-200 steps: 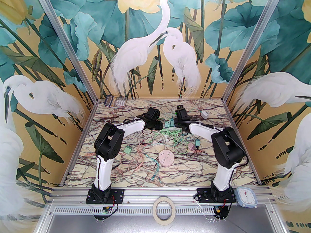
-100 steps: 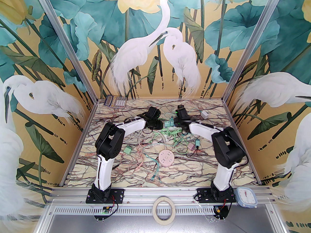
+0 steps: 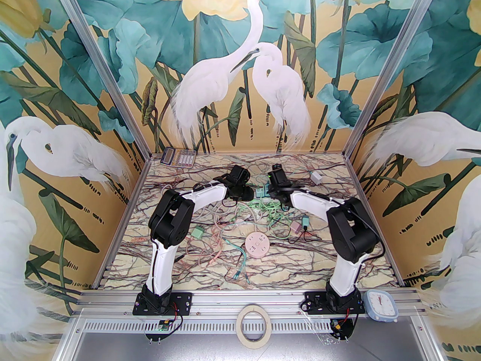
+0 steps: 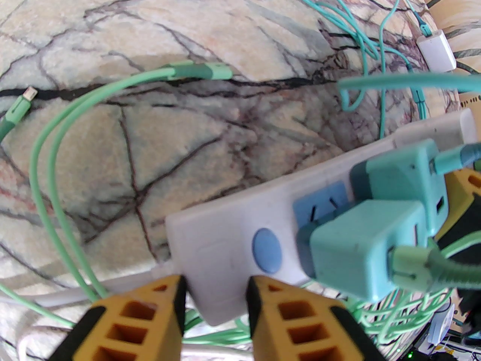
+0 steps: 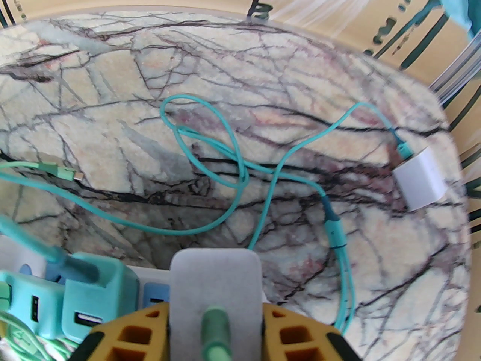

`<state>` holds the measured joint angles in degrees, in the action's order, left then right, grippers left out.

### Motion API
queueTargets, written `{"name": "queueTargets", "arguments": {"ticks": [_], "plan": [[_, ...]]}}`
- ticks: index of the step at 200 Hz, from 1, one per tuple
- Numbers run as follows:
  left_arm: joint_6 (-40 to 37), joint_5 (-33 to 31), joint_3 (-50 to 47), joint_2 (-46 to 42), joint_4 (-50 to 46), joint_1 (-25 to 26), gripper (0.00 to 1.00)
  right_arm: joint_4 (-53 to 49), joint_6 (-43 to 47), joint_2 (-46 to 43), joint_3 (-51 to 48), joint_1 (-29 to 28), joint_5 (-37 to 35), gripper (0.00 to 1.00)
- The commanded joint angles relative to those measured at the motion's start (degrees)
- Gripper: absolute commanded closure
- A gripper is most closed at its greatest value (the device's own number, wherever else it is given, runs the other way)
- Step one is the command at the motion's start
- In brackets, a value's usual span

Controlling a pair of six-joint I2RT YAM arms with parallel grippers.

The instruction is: Pull the plug off the socket

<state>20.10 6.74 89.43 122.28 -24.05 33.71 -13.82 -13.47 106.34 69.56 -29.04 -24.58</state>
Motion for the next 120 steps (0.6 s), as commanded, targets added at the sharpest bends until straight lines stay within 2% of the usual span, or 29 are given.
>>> {"name": "queueTargets", "arguments": {"ticks": [1, 30, 80, 108, 120], "plan": [[-0.94, -0.84, -2.70, 6.90, -7.75, 1.43, 0.66, -1.56, 4.53, 1.89, 2.19, -3.70, -1.18, 0.69], [-1.00, -1.11, -2.64, 6.92, -7.94, 1.44, 0.66, -0.98, 0.51, -0.08, 0.95, -0.41, 4.06, 0.70], [-1.03, -0.95, -2.27, 7.18, -8.33, 1.53, 0.66, 2.00, -8.53, -5.36, -3.00, 8.66, 18.88, 0.70], [-1.02, -0.97, -2.26, 7.25, -8.31, 1.50, 0.66, 1.72, -8.29, -5.99, -3.12, 8.92, 18.89, 0.70], [-0.98, -0.93, -2.25, 7.18, -8.32, 1.53, 0.66, 1.14, -6.67, -6.03, -2.70, 7.58, 16.26, 0.70]]}}
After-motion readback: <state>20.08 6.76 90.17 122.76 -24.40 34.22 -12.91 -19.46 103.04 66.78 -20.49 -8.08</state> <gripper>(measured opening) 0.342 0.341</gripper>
